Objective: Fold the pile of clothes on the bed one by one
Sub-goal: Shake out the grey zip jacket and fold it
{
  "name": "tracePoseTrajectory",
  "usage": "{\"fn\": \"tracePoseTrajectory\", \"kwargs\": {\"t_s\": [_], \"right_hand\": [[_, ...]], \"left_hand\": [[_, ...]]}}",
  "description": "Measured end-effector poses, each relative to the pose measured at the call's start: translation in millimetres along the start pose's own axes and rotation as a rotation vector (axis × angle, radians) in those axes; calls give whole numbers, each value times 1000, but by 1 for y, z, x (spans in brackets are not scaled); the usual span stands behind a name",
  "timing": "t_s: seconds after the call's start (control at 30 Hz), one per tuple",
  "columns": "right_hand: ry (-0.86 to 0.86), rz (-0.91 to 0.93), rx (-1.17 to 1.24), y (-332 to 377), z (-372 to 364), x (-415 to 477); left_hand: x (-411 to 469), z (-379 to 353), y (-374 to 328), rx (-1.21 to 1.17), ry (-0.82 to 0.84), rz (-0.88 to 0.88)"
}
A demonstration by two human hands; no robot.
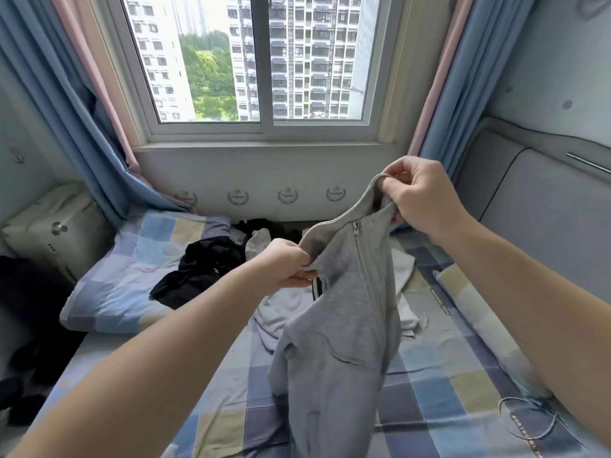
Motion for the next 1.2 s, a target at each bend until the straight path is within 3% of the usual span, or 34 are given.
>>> {"fn": "tracePoseTrajectory", "kwargs": {"t_s": [0.1,0.3,0.43,0.53,0.6,0.7,0.8,0.87,1.0,1.2], "right_hand": [[19,-27,-38,-15,1,-3],[241,17,-583,-63,-43,-18],[510,61,-385,-49,-116,-49],[487,56,-333,-28,-150,-53],[404,58,-402,-19,-153,-45],[314,42,-444,-6,-135,-25],[268,87,-445,25,-122,-8],[332,105,-398,47,-129,-1],[519,-36,-84,59,-143,-2],[692,-209,177,78,-173,-23]], "left_hand": [[2,19,-17,-63,-89,-116],[-10,47,-68,-161,-133,-327],[-24,42,-89,-44,-101,-419],[-33,57,-105,74,-150,-494],[-41,74,-118,203,-181,-555],[-58,101,-140,629,-216,-636],[-60,127,-150,1044,-214,-546],[-62,144,-159,1145,-227,-487],[-63,174,-175,1034,-219,-429],[-68,212,-176,470,-150,-568]]}}
Point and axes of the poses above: each hand's wrist, its own x-axis towards the middle knuckle, its own z-axis out of the back of the hand, y = z × x, the point moved 10 cm from there along x, towards the middle knuckle, and after that the axes turned 15 degrees about -x, right-handed, at the moved point
